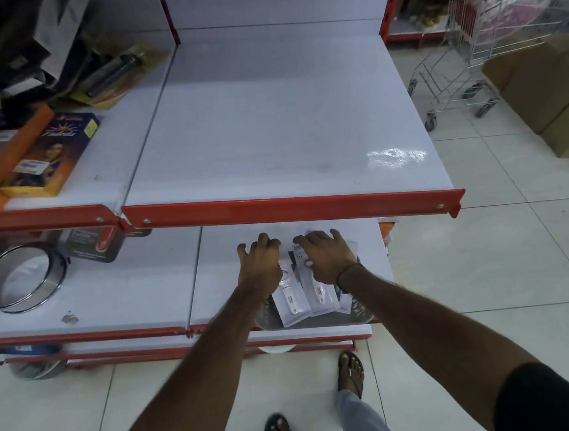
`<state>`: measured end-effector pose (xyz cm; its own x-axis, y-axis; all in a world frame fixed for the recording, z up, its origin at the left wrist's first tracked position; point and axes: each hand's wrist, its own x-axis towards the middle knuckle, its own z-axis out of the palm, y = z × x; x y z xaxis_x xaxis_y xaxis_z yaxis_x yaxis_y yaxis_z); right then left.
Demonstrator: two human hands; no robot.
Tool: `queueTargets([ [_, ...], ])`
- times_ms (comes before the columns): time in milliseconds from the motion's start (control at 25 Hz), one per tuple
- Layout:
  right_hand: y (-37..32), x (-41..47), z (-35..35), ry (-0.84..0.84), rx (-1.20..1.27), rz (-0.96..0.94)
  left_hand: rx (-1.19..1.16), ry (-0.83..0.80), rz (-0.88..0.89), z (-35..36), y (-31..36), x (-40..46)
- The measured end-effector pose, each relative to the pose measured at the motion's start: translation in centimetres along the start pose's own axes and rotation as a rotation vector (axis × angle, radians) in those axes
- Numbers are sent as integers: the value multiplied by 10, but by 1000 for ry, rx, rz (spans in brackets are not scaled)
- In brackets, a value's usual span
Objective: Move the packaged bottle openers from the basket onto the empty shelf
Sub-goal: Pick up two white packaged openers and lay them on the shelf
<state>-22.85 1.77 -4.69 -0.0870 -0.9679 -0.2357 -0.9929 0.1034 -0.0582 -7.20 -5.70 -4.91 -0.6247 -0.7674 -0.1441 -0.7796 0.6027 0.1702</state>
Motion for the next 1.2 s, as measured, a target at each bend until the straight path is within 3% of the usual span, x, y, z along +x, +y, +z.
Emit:
queueTargets([
  [400,-4,-18,-35,51,227,138,-176,87,25,-35,-6,-33],
  [680,-9,-80,-82,-33,366,38,-151,107,297,-80,11,-81],
  [880,-16,-115,-155,233,320,-72,-203,308,444,-152,9,-100],
  [1040,-20,-101,-235,394,612,-132,-335,566,423,-234,-4,-77],
  [1200,-28,-52,-286,444,796,-104,-448,623,333,-295,-15,-31],
])
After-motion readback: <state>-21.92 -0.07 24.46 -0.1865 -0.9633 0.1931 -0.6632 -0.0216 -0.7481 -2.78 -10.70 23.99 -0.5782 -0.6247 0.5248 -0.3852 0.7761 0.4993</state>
